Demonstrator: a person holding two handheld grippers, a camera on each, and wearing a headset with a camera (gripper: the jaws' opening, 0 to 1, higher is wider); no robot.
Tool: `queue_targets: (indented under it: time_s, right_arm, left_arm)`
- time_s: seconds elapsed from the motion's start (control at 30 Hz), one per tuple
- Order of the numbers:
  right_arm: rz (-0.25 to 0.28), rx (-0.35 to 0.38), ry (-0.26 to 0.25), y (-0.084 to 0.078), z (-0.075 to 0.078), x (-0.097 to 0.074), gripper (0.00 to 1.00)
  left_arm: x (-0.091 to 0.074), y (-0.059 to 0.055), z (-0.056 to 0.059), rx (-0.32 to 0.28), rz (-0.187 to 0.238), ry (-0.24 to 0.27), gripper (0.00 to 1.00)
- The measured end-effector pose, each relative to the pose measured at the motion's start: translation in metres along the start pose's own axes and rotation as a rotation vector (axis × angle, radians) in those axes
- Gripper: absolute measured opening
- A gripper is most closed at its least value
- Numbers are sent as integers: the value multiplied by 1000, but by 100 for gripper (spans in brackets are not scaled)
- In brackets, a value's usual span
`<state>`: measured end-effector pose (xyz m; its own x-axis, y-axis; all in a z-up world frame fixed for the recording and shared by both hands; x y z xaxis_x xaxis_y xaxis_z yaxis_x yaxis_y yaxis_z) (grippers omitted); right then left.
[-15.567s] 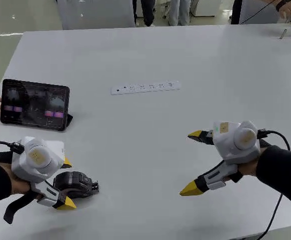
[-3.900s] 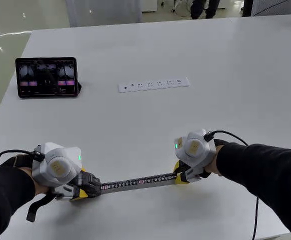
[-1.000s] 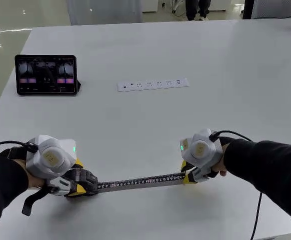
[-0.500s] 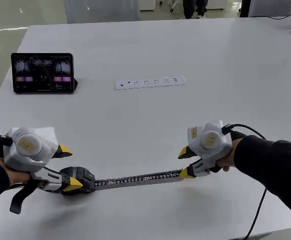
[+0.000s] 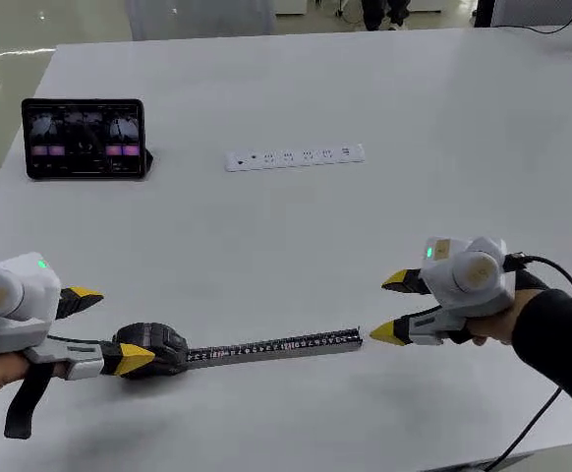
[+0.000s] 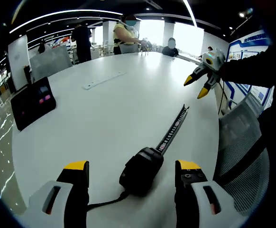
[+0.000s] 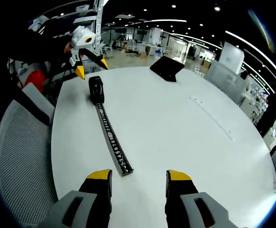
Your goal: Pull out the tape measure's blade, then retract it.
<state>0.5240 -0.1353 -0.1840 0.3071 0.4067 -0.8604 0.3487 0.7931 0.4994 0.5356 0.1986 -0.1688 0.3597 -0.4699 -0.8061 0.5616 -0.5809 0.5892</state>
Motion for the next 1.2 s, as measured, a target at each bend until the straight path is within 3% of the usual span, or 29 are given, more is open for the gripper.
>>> queue_targets:
  time_s: [0.23, 0.5, 0.7, 0.83, 0.97, 1.03, 1.2]
  right_arm:
    - [44, 88, -51, -15, 1, -17, 47]
    - [81, 197, -100, -46, -2, -39, 57]
    - [67, 244, -136, -74, -4, -53, 64]
    - [68, 269, -145, -87, -10, -61, 69]
    - [70, 290, -160, -95, -14, -69, 77]
    - [85, 303, -169, -98, -14, -72, 81]
    - [76, 346, -159, -114, -16, -73, 94]
  left_arm:
    - [-10, -18, 4, -61, 29, 25, 80]
    - [-29, -43, 4, -150, 75, 87, 87]
    - [-40, -57, -1, -153, 118, 148, 95]
    - [-37, -65, 1, -171, 137, 128, 99]
    - [-34, -72, 4, -135, 133, 109, 99]
    - [-32, -77, 5, -118, 108, 109, 99]
    - [-40, -80, 0, -181, 103, 135, 99]
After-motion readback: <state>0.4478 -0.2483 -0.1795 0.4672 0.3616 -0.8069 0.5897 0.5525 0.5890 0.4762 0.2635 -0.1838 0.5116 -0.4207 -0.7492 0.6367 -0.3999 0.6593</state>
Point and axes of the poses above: the centre of the closed fingertips' face, and the gripper's own axes: x roughly forward along the fingers, z roughly to its right, y roughly out of its top, the point moved 1 cm from there along -x, roughly backward along the fingers, and after that the axes turned 12 degrees about -z, right-handed, at the moved point
